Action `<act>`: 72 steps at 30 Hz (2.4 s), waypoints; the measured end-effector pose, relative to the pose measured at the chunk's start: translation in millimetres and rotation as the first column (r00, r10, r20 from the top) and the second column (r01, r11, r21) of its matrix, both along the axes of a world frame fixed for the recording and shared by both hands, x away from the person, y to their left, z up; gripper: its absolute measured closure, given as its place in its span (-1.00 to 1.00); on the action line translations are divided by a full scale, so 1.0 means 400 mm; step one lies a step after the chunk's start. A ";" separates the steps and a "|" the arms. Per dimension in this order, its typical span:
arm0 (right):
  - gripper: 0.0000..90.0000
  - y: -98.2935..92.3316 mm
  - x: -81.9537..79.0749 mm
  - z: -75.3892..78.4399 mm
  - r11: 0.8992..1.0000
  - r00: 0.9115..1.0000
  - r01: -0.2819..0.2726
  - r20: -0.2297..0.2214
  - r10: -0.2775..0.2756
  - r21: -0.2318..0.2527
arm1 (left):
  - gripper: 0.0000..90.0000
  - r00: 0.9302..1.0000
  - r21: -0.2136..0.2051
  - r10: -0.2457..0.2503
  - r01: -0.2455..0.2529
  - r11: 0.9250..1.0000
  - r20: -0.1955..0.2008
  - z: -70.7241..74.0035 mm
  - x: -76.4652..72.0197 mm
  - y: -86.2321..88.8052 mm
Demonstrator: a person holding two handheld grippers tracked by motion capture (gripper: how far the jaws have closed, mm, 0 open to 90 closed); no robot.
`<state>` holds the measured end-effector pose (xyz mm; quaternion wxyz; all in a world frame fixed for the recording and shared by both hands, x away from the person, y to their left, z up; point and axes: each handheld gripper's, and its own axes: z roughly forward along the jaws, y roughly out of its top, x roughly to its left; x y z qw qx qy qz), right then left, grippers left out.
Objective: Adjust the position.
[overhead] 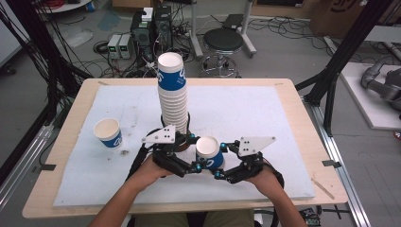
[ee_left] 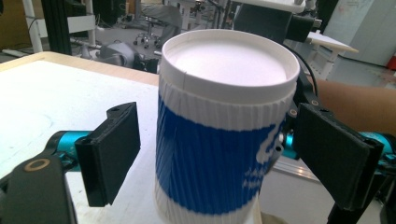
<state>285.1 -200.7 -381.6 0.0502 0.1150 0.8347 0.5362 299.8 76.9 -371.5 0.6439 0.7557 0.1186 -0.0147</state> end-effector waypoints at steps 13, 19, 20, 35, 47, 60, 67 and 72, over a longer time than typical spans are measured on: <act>-0.36 -0.003 0.010 0.024 0.987 0.998 -0.013 0.054 0.022 -0.158 | -0.66 1.000 0.054 0.004 -0.005 0.999 0.020 0.034 0.000 0.030; -0.36 0.011 0.016 0.042 0.972 0.996 -0.034 0.072 0.052 -0.232 | -0.66 0.999 0.109 -0.024 0.021 0.994 0.026 0.055 0.002 0.029; -0.36 0.014 0.016 0.044 0.968 0.996 -0.044 0.070 0.063 -0.246 | -0.66 0.999 0.122 -0.031 0.028 0.992 0.029 0.059 0.003 0.027; -0.36 0.056 0.025 0.082 0.904 0.986 -0.090 0.091 0.140 -0.419 | -0.66 0.996 0.268 -0.080 0.070 0.961 0.027 0.080 0.009 -0.009; -0.36 0.085 0.020 0.090 0.853 0.979 -0.106 0.094 0.179 -0.511 | -0.53 0.995 0.366 -0.101 0.098 0.925 -0.012 0.071 0.018 -0.031; -0.37 0.100 0.016 0.096 0.807 0.975 -0.118 0.088 0.206 -0.579 | -0.38 0.991 0.420 -0.131 0.124 0.899 -0.014 0.060 0.016 -0.037; -0.51 0.082 0.022 0.097 0.854 0.981 -0.117 0.073 0.177 -0.507 | -0.35 0.993 0.376 -0.120 0.107 0.921 0.014 0.054 0.015 -0.024; -0.52 0.059 0.020 0.115 0.916 0.984 -0.118 0.079 0.159 -0.383 | -0.35 0.994 0.325 -0.103 0.087 0.942 0.032 0.046 0.013 -0.009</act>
